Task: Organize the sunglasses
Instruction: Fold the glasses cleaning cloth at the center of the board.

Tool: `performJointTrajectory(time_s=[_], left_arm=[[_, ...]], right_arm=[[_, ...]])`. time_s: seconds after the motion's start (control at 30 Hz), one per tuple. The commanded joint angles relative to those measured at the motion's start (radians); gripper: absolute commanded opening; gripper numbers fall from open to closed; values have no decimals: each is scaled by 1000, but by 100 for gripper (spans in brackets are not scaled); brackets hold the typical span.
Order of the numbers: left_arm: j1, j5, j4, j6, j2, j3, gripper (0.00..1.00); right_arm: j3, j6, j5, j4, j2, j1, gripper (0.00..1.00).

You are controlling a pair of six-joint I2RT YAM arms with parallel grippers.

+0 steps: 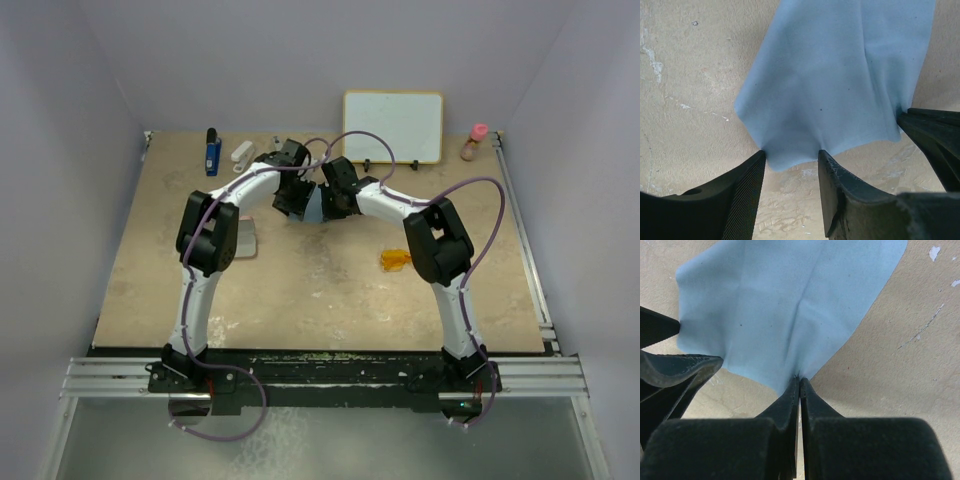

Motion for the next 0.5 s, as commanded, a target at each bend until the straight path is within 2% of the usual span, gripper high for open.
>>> performJointTrajectory(time_s=[0.0, 0.1, 0.2, 0.47], left_arm=[[-11, 44, -53, -41, 75, -59, 49], [-11, 33, -51, -46, 89, -70, 47], [-11, 36, -49, -46, 104, -82, 40], [-11, 55, -45, -48, 116, -93, 5]], right_arm=[[-7, 2, -23, -88, 50, 6, 0], [-6, 2, -25, -88, 51, 6, 0], [-9, 2, -25, -87, 51, 6, 0], [-14, -2, -40, -75, 50, 6, 0]])
